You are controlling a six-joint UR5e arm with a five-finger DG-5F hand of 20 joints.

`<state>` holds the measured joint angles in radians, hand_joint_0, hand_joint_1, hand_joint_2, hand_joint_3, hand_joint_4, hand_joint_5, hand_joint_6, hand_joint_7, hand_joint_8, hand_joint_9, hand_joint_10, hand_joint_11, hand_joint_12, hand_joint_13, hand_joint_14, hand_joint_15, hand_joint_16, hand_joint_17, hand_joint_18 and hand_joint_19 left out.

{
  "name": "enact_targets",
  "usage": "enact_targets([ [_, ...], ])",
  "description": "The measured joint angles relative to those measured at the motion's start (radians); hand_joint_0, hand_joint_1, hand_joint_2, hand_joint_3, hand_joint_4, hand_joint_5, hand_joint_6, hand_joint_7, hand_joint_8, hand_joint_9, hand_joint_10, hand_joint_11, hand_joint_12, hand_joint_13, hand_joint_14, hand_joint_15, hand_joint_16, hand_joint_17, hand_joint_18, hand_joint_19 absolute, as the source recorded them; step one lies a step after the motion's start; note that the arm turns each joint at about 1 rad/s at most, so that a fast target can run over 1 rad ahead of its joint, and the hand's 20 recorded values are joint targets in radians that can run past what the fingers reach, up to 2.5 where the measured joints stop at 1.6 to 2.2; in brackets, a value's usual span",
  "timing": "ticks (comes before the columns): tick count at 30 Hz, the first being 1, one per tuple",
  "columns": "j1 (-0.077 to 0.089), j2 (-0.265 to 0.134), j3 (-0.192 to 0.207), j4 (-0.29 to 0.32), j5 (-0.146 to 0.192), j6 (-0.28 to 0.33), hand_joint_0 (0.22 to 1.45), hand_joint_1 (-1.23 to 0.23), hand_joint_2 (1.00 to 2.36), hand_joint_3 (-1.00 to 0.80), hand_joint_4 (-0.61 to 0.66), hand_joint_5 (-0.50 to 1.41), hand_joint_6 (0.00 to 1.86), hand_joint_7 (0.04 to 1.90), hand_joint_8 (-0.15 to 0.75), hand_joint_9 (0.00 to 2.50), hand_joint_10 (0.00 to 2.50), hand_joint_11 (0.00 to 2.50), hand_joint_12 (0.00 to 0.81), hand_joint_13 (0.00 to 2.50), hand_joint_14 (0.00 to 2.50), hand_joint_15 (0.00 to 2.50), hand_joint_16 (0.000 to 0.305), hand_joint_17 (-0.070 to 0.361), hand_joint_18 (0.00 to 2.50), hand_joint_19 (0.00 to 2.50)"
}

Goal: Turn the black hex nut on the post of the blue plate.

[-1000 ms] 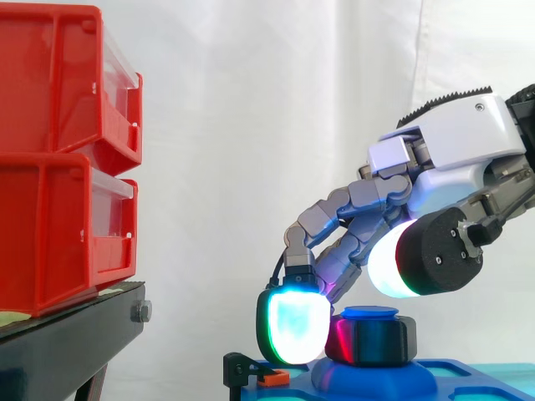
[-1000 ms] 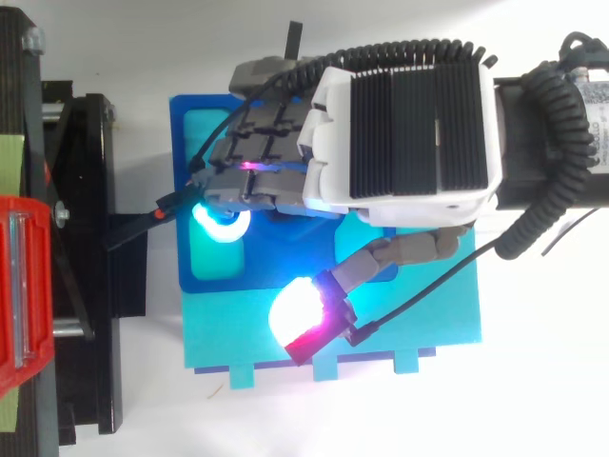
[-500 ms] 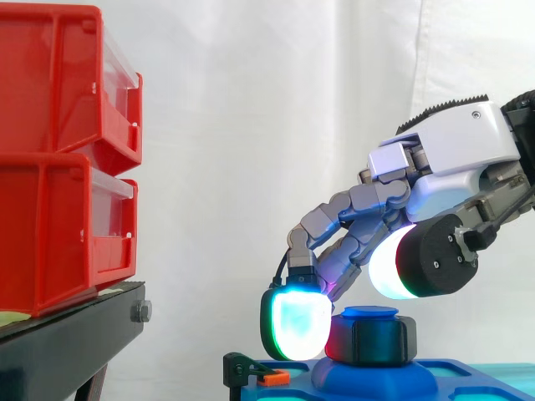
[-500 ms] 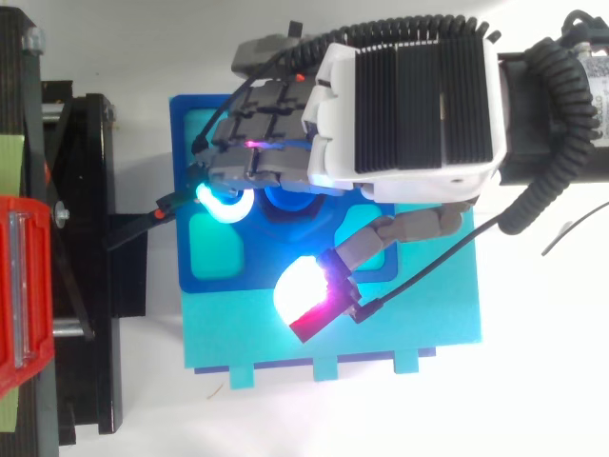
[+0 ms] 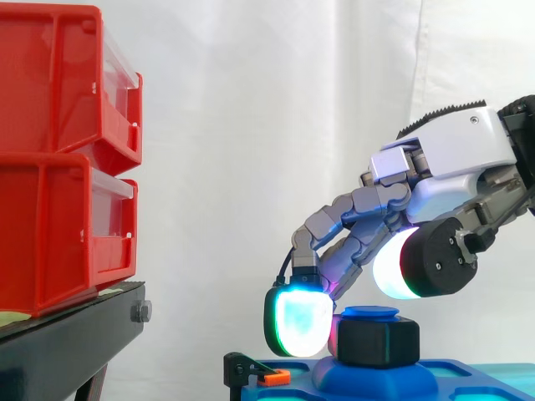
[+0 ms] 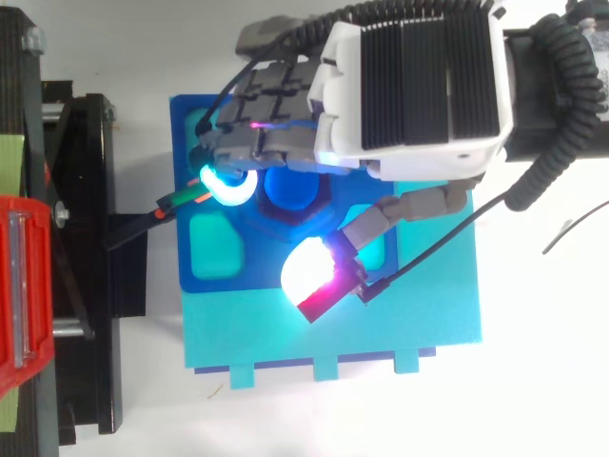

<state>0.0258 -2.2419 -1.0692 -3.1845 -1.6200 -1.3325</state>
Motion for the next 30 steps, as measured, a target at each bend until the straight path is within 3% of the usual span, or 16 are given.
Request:
enact_targets([
  [30,-0.075,0.0,0.0,-0.003,-0.095,-0.029,0.5,-0.33,1.0,-0.5,0.25,-0.16,0.5,0.88,0.254,0.55,0.0,0.1,0.365,0.51,0.01,0.2,0.051,0.115,0.4,0.37],
])
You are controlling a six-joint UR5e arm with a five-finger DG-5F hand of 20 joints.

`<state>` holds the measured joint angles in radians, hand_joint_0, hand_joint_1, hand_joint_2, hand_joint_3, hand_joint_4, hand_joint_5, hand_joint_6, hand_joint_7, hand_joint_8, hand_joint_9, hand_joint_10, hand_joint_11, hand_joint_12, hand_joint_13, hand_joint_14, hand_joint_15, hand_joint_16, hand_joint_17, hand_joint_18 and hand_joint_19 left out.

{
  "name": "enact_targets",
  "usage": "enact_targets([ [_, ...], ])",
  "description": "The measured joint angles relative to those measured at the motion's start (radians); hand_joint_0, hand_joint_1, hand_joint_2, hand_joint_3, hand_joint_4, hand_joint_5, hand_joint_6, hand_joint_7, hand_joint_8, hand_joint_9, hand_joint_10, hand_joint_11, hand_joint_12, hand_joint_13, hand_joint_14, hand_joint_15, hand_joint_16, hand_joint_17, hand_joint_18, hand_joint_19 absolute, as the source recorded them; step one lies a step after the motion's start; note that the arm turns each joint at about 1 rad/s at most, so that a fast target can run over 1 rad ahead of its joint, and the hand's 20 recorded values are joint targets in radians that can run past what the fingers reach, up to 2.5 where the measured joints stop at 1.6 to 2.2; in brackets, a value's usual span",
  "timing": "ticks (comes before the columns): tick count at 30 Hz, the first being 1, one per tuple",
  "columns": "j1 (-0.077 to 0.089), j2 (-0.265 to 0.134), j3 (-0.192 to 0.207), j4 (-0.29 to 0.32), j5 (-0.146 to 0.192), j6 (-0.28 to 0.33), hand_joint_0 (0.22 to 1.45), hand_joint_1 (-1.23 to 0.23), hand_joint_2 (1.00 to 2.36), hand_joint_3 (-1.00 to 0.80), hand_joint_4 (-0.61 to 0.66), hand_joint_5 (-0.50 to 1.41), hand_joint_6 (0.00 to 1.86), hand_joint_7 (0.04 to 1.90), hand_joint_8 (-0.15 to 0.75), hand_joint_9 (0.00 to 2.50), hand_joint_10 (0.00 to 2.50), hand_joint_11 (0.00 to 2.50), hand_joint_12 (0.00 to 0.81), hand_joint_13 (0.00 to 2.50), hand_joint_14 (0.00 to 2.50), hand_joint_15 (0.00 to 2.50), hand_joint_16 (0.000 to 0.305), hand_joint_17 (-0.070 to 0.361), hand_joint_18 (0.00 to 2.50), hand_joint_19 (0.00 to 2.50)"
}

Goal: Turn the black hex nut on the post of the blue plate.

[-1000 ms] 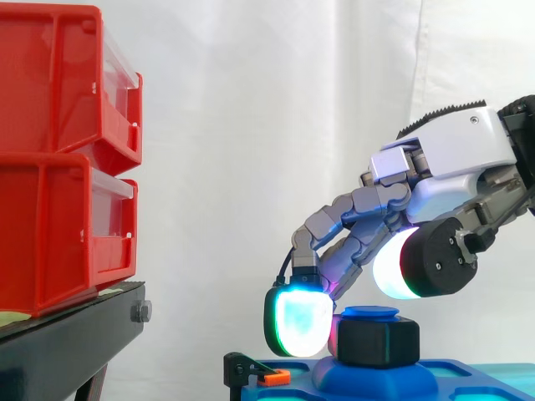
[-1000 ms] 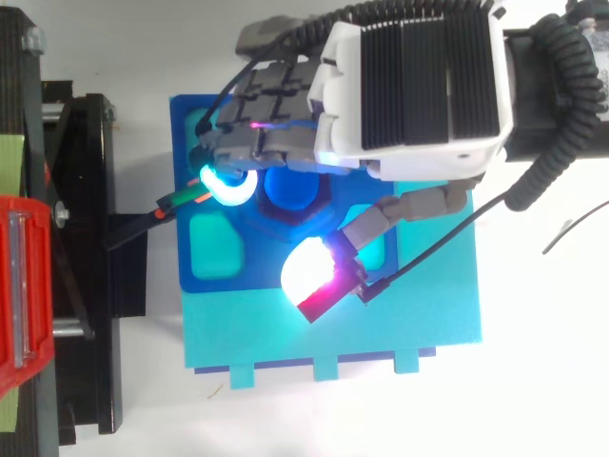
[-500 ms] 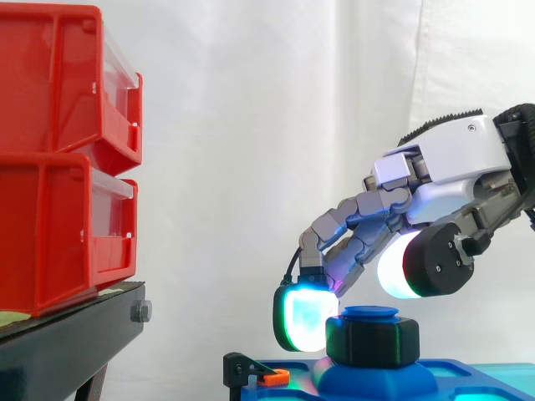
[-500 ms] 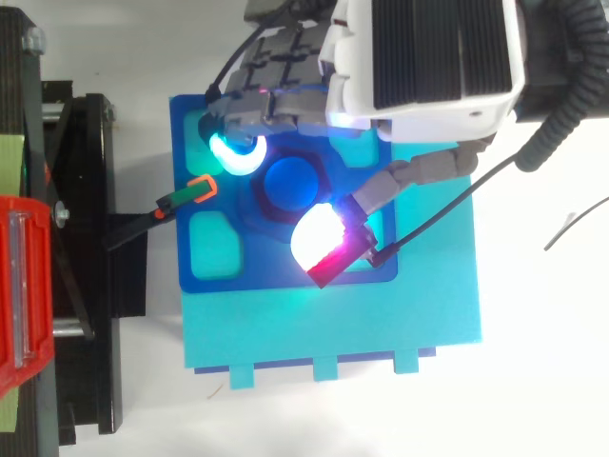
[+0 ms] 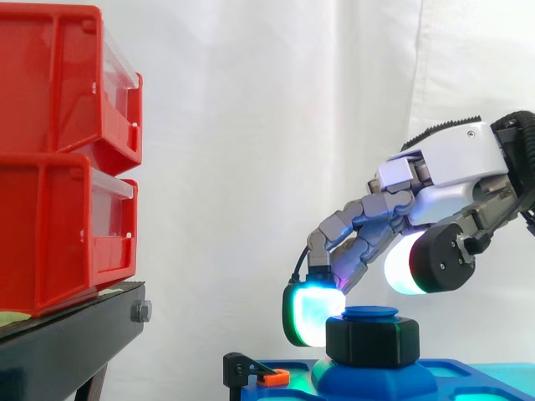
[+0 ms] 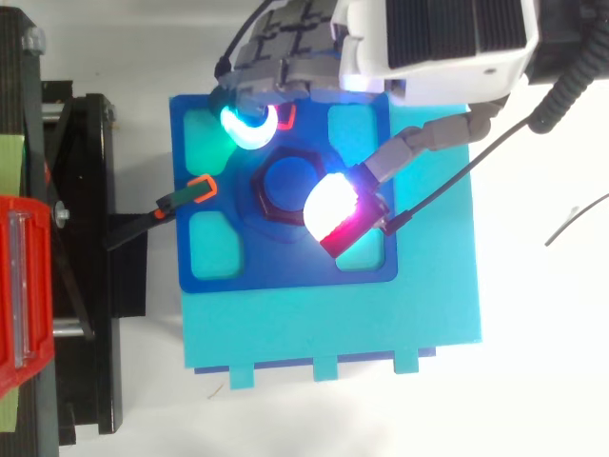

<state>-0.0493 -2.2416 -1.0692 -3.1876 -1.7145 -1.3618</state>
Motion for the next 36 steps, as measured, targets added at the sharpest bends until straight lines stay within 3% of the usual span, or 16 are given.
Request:
enact_targets([
  [7,-0.001,0.0,0.006,0.002,-0.002,0.0,0.5,-0.33,1.0,-0.5,0.25,-0.16,0.5,0.88,0.256,0.56,0.0,0.09,0.364,0.52,0.01,0.2,0.051,0.115,0.4,0.36],
  [11,-0.001,0.001,0.029,-0.002,-0.002,0.0,0.5,-0.33,1.0,-0.5,0.26,-0.16,0.5,0.87,0.255,0.55,0.0,0.08,0.365,0.52,0.01,0.2,0.051,0.115,0.4,0.37],
  [19,0.011,0.001,0.053,-0.003,-0.001,0.001,0.5,-0.33,1.0,-0.5,0.26,-0.16,0.5,0.88,0.256,0.56,0.0,0.08,0.365,0.52,0.01,0.2,0.051,0.115,0.4,0.37],
  [26,0.031,0.0,0.053,0.006,0.008,0.006,0.5,-0.33,1.0,-0.5,0.26,-0.16,0.5,0.88,0.256,0.56,0.0,0.09,0.365,0.52,0.01,0.2,0.051,0.115,0.41,0.37],
  [36,0.078,0.0,0.054,0.004,0.071,0.016,0.5,-0.32,1.0,-0.5,0.26,-0.16,0.5,0.88,0.256,0.55,0.0,0.08,0.367,0.51,0.01,0.2,0.051,0.114,0.4,0.37],
])
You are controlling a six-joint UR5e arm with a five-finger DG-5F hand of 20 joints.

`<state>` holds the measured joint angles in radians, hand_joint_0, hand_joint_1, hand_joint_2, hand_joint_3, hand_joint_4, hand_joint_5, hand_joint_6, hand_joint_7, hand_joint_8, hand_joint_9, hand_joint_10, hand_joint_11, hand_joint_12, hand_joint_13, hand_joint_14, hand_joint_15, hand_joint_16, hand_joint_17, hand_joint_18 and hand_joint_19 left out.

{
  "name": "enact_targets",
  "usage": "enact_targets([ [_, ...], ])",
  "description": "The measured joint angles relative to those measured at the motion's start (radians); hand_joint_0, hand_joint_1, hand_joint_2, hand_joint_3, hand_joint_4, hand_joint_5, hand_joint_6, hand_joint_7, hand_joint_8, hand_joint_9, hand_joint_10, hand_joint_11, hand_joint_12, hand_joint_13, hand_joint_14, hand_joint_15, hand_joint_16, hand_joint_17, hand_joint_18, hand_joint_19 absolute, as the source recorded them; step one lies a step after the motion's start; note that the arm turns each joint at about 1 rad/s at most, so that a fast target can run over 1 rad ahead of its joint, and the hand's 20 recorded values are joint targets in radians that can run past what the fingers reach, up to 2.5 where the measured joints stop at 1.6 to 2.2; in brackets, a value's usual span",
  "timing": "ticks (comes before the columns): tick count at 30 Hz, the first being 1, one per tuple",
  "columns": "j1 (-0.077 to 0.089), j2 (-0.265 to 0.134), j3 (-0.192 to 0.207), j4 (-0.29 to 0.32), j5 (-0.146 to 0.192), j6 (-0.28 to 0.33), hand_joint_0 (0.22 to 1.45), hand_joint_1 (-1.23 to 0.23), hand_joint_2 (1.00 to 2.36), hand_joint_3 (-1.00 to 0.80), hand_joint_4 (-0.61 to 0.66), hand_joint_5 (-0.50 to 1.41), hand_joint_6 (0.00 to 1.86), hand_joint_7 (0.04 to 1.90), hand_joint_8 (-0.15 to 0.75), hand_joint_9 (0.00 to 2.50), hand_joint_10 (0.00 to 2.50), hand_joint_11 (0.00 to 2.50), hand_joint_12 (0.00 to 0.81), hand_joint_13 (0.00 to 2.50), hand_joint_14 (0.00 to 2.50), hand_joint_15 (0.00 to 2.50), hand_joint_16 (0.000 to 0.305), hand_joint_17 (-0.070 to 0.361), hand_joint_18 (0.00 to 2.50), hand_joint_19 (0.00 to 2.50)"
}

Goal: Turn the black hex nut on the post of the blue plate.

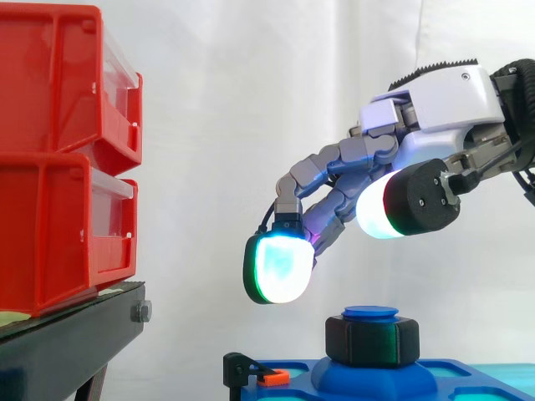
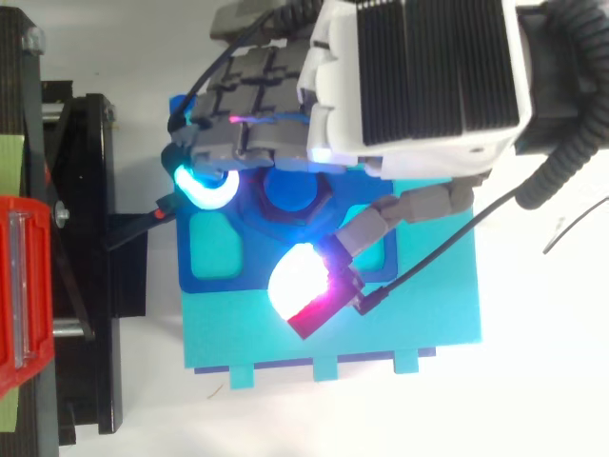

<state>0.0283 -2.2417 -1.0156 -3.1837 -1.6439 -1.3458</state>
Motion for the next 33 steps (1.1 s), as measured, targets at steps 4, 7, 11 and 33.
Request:
enact_targets([
  [4,0.014,0.0,-0.006,0.002,0.02,0.0,0.49,-0.32,1.0,-0.5,0.26,-0.16,0.5,0.88,0.257,0.55,0.0,0.09,0.369,0.51,0.01,0.2,0.051,0.115,0.4,0.37],
  [7,0.022,-0.001,-0.021,0.007,0.03,0.001,0.48,-0.32,1.0,-0.5,0.26,-0.16,0.5,0.88,0.26,0.54,0.0,0.08,0.376,0.49,0.01,0.19,0.053,0.119,0.39,0.36],
  [11,0.032,-0.001,-0.049,0.034,0.042,0.007,0.43,-0.34,1.0,-0.5,0.27,-0.16,0.5,0.88,0.275,0.51,0.0,0.08,0.401,0.43,0.01,0.18,0.058,0.131,0.35,0.35],
  [33,0.036,-0.001,-0.075,0.056,0.048,0.012,0.49,-0.82,1.0,-0.5,0.19,-0.21,0.5,0.91,0.206,0.23,0.0,0.03,0.359,0.21,0.0,0.11,0.053,0.119,0.2,0.31],
])
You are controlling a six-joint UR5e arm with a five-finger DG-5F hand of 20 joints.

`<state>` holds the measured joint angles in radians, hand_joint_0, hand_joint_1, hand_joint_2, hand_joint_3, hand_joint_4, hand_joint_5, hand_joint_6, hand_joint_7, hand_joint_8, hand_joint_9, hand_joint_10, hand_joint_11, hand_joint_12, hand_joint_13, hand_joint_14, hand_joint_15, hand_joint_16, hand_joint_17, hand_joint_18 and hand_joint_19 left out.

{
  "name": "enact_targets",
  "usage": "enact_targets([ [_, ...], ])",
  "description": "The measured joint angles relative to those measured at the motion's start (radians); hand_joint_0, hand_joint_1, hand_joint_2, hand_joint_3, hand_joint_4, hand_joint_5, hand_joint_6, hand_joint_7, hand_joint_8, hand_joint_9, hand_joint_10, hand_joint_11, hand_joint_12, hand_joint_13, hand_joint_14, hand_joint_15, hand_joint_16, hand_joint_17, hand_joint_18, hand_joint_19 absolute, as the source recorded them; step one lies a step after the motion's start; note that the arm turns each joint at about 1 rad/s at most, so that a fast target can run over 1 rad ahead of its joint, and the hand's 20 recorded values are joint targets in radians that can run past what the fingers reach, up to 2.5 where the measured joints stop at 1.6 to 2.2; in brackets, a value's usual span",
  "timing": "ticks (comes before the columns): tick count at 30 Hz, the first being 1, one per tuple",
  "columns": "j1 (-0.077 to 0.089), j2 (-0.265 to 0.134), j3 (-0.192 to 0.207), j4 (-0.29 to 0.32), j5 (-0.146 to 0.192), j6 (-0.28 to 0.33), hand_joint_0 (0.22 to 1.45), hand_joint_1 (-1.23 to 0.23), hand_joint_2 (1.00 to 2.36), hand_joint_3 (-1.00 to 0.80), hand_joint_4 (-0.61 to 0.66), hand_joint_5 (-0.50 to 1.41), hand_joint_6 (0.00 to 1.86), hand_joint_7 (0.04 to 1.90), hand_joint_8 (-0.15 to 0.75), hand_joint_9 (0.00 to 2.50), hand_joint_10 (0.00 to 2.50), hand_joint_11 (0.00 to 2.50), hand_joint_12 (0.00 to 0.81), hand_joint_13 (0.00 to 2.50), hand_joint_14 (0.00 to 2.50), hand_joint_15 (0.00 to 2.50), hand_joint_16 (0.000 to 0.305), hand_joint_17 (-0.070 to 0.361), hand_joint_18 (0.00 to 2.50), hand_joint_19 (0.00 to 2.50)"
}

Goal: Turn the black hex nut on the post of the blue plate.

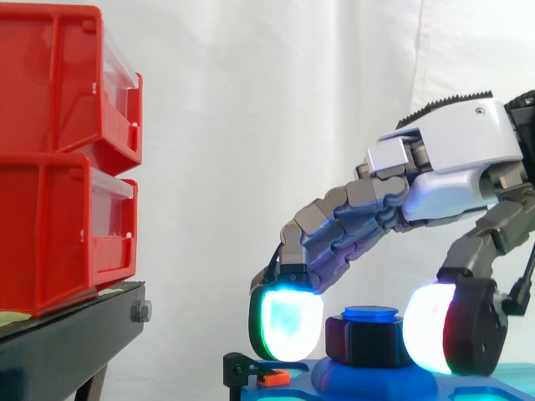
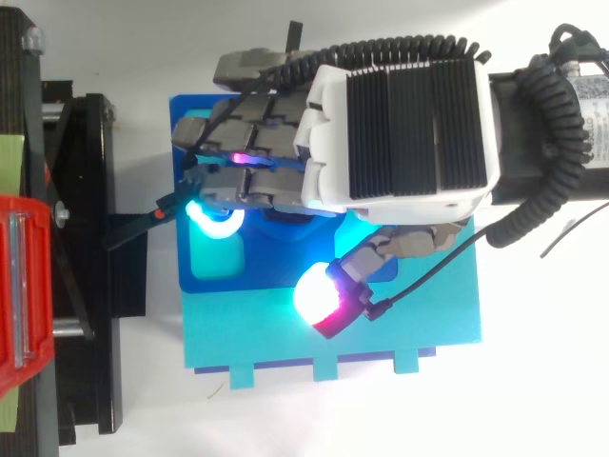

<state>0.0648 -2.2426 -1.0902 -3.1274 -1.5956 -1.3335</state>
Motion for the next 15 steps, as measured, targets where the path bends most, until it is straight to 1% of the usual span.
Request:
enact_targets([
  [6,-0.003,0.0,-0.004,0.0,0.0,0.0,0.53,-0.85,1.0,-0.5,0.2,-0.21,0.5,0.95,0.195,0.24,0.0,0.04,0.345,0.23,0.0,0.12,0.05,0.112,0.24,0.31],
  [15,-0.007,0.001,-0.005,0.003,-0.001,-0.002,0.6,-0.88,1.0,-0.5,0.17,-0.22,0.5,0.96,0.186,0.24,0.0,0.05,0.335,0.24,0.01,0.1,0.048,0.108,0.28,0.29],
])
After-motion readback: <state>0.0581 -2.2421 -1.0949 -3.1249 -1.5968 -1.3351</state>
